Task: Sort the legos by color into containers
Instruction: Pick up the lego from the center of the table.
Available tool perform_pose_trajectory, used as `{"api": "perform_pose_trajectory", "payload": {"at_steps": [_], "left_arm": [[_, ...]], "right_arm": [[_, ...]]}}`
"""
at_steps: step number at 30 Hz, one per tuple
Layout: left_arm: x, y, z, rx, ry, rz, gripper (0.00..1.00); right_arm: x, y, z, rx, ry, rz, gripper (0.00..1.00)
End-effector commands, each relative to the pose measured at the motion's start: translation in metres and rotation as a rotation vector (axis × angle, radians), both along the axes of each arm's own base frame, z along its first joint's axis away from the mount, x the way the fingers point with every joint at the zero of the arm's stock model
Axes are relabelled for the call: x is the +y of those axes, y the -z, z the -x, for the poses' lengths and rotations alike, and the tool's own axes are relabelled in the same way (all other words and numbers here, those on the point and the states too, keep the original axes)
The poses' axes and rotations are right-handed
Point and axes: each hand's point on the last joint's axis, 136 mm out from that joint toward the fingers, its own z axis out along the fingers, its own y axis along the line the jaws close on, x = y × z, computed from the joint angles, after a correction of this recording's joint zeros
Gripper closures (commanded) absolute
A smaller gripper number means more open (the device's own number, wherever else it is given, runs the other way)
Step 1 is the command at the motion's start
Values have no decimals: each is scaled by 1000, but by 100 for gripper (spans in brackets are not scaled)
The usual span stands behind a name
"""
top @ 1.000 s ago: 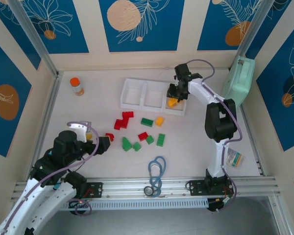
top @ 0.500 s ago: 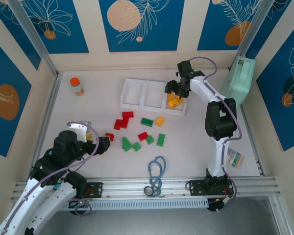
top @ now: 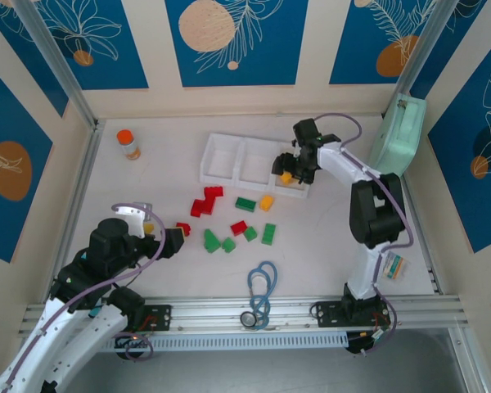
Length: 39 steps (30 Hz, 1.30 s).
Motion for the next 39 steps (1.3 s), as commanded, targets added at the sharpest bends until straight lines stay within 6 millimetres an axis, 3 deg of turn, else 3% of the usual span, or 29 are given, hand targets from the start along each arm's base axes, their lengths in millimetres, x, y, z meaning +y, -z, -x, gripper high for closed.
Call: {"api": "perform_pose_trajectory", "payload": {"at_steps": [1,7,13,21,25,39], "left_arm": [[-2,3,1,9,8,-5,1],[-3,2,2,5,16,1,1],[-5,2,3,7,28,8,1],[-5,0,4,0,29,12,1],[-5,0,4,0,31,14,1],[-6,0,3,3,34,12,1]], "right_arm": [[1,-6,40,71,74,18,14],[8,1,97,121,178,83,12],[19,12,123,133,198,146,19],[41,38,135,189,143,177,26],[44,49,138,210,133,198,32],[53,80,143,264,76,255,35]]}}
